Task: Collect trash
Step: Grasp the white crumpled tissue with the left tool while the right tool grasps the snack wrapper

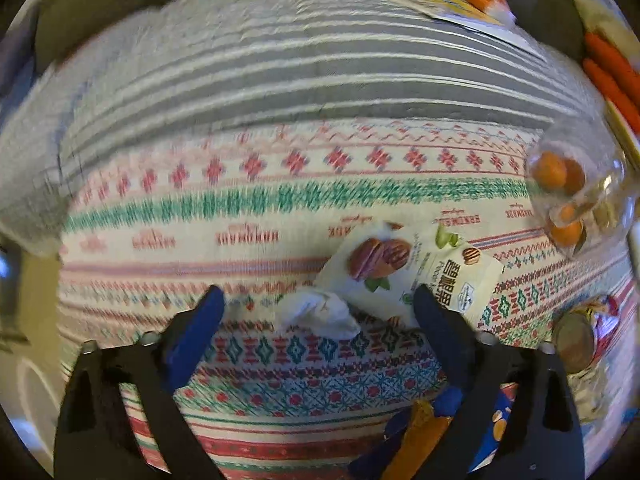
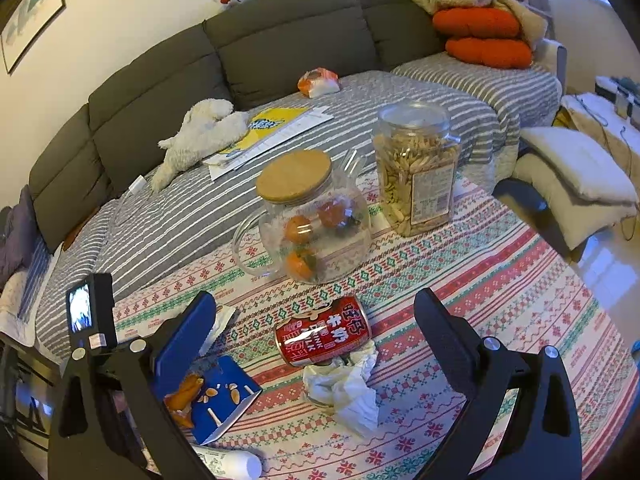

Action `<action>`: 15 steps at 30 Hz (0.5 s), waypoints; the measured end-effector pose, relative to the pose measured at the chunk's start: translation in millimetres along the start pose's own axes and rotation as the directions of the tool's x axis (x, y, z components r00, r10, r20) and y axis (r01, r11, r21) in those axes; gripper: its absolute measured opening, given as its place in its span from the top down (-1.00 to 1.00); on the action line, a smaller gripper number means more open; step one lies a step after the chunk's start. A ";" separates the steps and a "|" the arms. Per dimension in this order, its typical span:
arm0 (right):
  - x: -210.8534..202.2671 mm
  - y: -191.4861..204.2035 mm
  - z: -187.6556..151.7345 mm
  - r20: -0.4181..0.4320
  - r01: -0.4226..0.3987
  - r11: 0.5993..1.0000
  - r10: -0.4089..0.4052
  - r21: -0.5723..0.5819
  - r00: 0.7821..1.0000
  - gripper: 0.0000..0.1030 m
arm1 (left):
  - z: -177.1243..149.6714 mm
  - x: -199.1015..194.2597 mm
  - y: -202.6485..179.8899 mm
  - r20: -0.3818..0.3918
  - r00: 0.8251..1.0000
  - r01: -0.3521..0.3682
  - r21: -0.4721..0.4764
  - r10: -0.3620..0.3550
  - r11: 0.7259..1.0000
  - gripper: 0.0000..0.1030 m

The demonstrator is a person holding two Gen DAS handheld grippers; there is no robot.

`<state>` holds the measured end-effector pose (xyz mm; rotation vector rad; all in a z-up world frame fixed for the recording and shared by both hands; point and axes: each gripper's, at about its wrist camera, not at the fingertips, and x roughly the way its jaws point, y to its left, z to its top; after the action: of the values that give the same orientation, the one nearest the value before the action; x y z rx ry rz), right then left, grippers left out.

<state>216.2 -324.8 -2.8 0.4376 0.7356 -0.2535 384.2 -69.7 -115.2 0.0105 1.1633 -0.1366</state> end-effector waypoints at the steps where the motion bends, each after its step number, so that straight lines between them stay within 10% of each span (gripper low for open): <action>1: -0.2 0.9 -0.8 -0.003 -0.003 1.000 0.003 -0.003 1.000 -0.87 | -2.2 3.3 5.4 -0.011 1.000 0.027 -0.033 -0.027 0.999 -0.34; 7: 1.8 9.8 -6.0 -0.024 -0.014 0.999 0.013 -0.043 1.000 -0.87 | -12.9 0.1 23.6 0.026 0.996 0.086 -0.104 -0.083 0.991 0.47; 15: 10.3 27.8 -14.1 -0.052 -0.029 0.995 0.024 -0.094 0.998 -0.87 | -41.8 -43.1 34.9 0.100 0.989 0.115 -0.103 -0.105 0.988 0.61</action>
<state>225.5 -294.4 -11.0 0.3648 0.7873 -0.1826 333.2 -27.4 -94.5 -0.1554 1.0757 -0.1697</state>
